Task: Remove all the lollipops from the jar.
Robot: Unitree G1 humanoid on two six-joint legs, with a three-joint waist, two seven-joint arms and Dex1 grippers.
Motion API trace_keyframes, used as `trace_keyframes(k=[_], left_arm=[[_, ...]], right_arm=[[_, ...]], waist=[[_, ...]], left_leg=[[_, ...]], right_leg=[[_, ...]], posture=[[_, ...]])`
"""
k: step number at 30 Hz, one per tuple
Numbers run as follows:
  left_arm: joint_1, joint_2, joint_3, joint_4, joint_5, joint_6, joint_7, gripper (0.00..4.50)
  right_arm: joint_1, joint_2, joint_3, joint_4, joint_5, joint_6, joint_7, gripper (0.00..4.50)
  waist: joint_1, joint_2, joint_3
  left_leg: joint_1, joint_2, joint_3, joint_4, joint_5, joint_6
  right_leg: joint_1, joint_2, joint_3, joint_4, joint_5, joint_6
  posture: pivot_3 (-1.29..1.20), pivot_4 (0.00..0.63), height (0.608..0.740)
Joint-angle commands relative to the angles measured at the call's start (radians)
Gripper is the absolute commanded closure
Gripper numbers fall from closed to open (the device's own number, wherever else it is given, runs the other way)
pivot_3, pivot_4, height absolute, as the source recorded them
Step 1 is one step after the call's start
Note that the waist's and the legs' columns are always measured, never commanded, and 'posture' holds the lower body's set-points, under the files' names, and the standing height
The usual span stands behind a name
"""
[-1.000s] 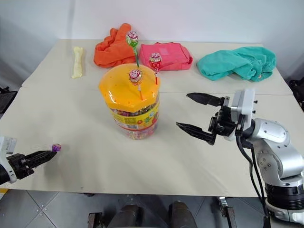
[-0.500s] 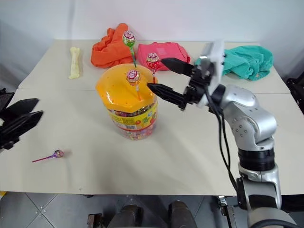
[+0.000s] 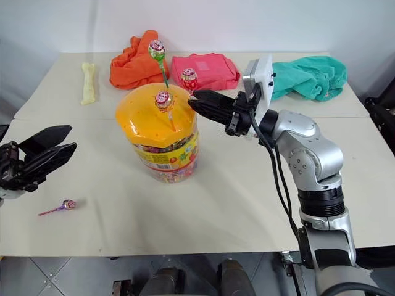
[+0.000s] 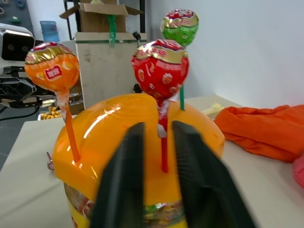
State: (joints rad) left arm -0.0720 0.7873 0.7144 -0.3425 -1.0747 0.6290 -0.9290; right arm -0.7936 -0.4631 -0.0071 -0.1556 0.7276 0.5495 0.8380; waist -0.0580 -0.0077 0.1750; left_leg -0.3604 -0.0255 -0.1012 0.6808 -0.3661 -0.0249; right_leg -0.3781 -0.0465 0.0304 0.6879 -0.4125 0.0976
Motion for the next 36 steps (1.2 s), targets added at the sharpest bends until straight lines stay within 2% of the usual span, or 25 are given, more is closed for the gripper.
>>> trace_keyframes(k=[1,11,16,19,22,23,26,28,30,33,36], left_arm=[[-0.005,0.001,0.010,-0.008,-0.016,-0.027,-0.015,1.62],[0.002,-0.001,0.012,0.019,-0.005,-0.047,-0.040,1.62],[-0.012,-0.007,-0.013,0.039,-0.003,-0.061,-0.050,1.62],[-0.027,-0.009,-0.038,0.047,0.000,-0.069,-0.058,1.62],[-0.046,0.000,-0.083,0.062,0.026,-0.084,-0.096,1.62],[-0.047,0.006,-0.095,0.064,0.035,-0.085,-0.113,1.62],[-0.040,0.022,-0.115,0.064,0.051,-0.091,-0.151,1.62],[-0.031,0.039,-0.151,0.063,0.082,-0.105,-0.212,1.62],[-0.025,0.046,-0.180,0.059,0.106,-0.121,-0.257,1.62],[-0.021,0.046,-0.218,0.067,0.139,-0.143,-0.299,1.62],[-0.021,0.044,-0.229,0.077,0.158,-0.159,-0.322,1.62]], right_arm=[[-0.027,0.003,-0.019,-0.045,0.044,0.003,0.050,4.47],[-0.030,0.009,-0.020,-0.009,0.012,-0.003,0.058,4.47],[-0.051,0.115,-0.161,0.016,0.149,-0.041,-0.006,4.47],[-0.065,0.120,-0.231,0.017,0.201,-0.029,-0.047,4.47],[-0.039,-0.023,-0.280,0.027,0.152,-0.001,-0.038,4.47],[-0.003,-0.115,-0.273,0.039,0.095,0.003,-0.005,4.47],[0.090,-0.296,-0.242,0.058,-0.009,-0.001,0.069,4.47],[0.246,-0.440,-0.250,0.099,-0.096,-0.027,0.147,4.47],[0.377,-0.520,-0.261,0.114,-0.144,-0.043,0.198,4.47],[0.564,-0.591,-0.208,0.150,-0.286,-0.168,0.258,4.47],[0.623,-0.586,-0.174,0.247,-0.387,-0.279,0.245,4.47]], waist=[[0.000,0.000,0.000],[-0.002,0.000,0.000],[-0.002,0.001,0.000],[0.002,0.001,0.001],[0.011,0.001,0.001],[0.016,0.001,0.001],[0.027,0.001,0.001],[0.029,0.001,0.001],[0.031,0.001,0.001],[0.029,0.002,0.001],[0.020,0.002,0.001]], left_leg=[[0.000,0.000,0.000,0.000,0.000,0.000],[0.000,0.000,0.000,0.000,0.000,0.000],[0.000,0.000,0.000,0.000,0.000,0.000],[0.000,0.000,0.000,0.000,0.000,0.000],[0.000,-0.001,-0.002,0.001,0.000,0.000],[0.000,-0.002,-0.002,0.000,0.000,0.000],[0.000,-0.003,-0.002,0.000,-0.001,0.002],[-0.002,-0.003,-0.001,-0.001,-0.001,0.002],[-0.003,-0.002,-0.001,0.000,-0.001,0.002],[-0.006,-0.001,0.000,0.001,-0.001,0.003],[-0.005,-0.001,0.003,0.002,-0.001,0.003]], right_leg=[[0.000,0.000,0.000,0.000,0.000,0.000],[0.000,0.000,0.000,-0.001,0.000,0.000],[-0.001,0.000,0.000,-0.001,0.000,0.000],[0.000,0.000,0.000,0.000,0.000,0.000],[0.000,-0.001,-0.001,-0.002,0.000,0.000],[0.001,-0.002,0.000,-0.003,0.000,0.000],[0.002,-0.002,0.000,-0.007,0.000,0.000],[0.002,-0.002,0.001,-0.009,0.000,0.000],[0.001,-0.001,0.000,-0.009,0.000,0.000],[0.001,0.000,0.000,-0.009,0.000,0.000],[0.001,0.001,0.002,-0.010,0.000,0.000]], posture=[[0.00,0.150,0.740],[0.00,0.150,0.740],[0.00,0.150,0.740],[0.00,0.150,0.740],[0.00,0.150,0.740],[0.00,0.150,0.740],[0.00,0.150,0.740],[0.00,0.150,0.740],[0.00,0.150,0.740],[0.00,0.150,0.740],[0.00,0.150,0.740]])
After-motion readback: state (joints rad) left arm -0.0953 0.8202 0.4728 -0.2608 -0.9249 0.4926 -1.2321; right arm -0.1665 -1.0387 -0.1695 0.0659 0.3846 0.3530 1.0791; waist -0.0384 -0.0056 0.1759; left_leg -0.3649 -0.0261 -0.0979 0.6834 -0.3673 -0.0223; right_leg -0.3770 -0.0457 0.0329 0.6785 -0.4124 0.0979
